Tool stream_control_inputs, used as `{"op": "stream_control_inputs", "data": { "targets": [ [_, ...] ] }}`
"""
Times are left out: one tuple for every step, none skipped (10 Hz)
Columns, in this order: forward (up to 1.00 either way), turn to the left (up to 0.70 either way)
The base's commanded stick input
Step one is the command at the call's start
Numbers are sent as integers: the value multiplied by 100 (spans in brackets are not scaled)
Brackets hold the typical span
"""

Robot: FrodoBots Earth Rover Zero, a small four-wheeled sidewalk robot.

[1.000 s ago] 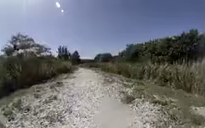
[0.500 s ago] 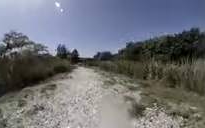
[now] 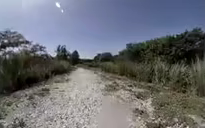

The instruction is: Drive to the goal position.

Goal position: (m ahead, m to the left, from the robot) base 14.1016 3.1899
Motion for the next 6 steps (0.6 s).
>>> {"op": "stream_control_inputs", "data": {
  "targets": [
    [70, 34],
    [70, 9],
    [70, 0],
    [70, 0],
    [70, 0],
    [70, 0]
  ]
}}
